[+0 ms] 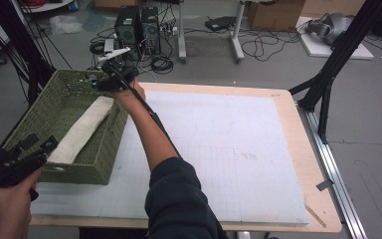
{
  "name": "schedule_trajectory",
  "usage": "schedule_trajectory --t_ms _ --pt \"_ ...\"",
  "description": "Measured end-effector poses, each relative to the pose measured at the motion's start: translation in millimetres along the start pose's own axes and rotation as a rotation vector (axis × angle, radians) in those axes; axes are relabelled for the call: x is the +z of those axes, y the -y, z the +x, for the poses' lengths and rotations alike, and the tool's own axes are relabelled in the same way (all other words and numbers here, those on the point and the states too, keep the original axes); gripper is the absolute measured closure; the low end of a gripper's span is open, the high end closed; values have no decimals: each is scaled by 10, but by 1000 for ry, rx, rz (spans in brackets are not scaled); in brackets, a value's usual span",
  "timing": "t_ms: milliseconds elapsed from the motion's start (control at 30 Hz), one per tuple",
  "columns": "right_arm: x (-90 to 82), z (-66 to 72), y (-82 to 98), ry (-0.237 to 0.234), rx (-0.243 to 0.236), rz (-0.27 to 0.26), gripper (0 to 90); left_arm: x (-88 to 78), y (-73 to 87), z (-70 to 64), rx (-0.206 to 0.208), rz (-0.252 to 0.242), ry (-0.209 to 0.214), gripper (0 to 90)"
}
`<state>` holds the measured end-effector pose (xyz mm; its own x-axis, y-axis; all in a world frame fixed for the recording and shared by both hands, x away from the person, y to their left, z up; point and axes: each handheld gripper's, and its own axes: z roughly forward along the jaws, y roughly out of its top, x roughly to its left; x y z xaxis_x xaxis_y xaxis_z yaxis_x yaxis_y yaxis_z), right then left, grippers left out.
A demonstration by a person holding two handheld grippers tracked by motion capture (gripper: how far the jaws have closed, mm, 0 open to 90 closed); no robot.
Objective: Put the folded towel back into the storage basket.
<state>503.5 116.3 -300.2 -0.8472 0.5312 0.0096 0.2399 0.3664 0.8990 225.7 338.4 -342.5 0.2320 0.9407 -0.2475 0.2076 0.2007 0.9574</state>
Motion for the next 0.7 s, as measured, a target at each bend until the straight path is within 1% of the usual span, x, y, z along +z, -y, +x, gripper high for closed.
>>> schedule_trajectory --t_ms 67,167,233,267,367,433,500,567,600,667,700 --pt "-109 -24 72 -3 6 7 351 12 -7 -12 4 14 4 291" --pt "-274 -49 176 -4 -1 15 338 38 -9 -29 -9 20 18 265" --pt "-386 -62 236 -16 -2 10 327 63 -10 -52 -10 23 35 241" --pt "-452 -71 264 -31 -3 18 322 75 -9 -66 -9 24 40 225" --pt "-611 -64 320 -33 -23 10 323 130 -5 -139 8 39 61 215" --pt "-733 -63 360 -32 -21 -7 322 167 -3 -194 25 47 84 215" --pt "-851 -69 394 -27 -29 -12 311 196 0 -243 40 51 105 216" --pt "-984 -74 432 -15 -42 -19 302 218 3 -279 54 47 131 215" --pt "-1030 -76 446 -8 -44 -21 300 231 6 -296 67 38 160 215" --pt "-1152 -84 496 -3 -48 -27 293 246 13 -326 91 26 184 215" --pt "-1213 -90 526 1 -52 -28 291 257 15 -343 94 27 192 215"
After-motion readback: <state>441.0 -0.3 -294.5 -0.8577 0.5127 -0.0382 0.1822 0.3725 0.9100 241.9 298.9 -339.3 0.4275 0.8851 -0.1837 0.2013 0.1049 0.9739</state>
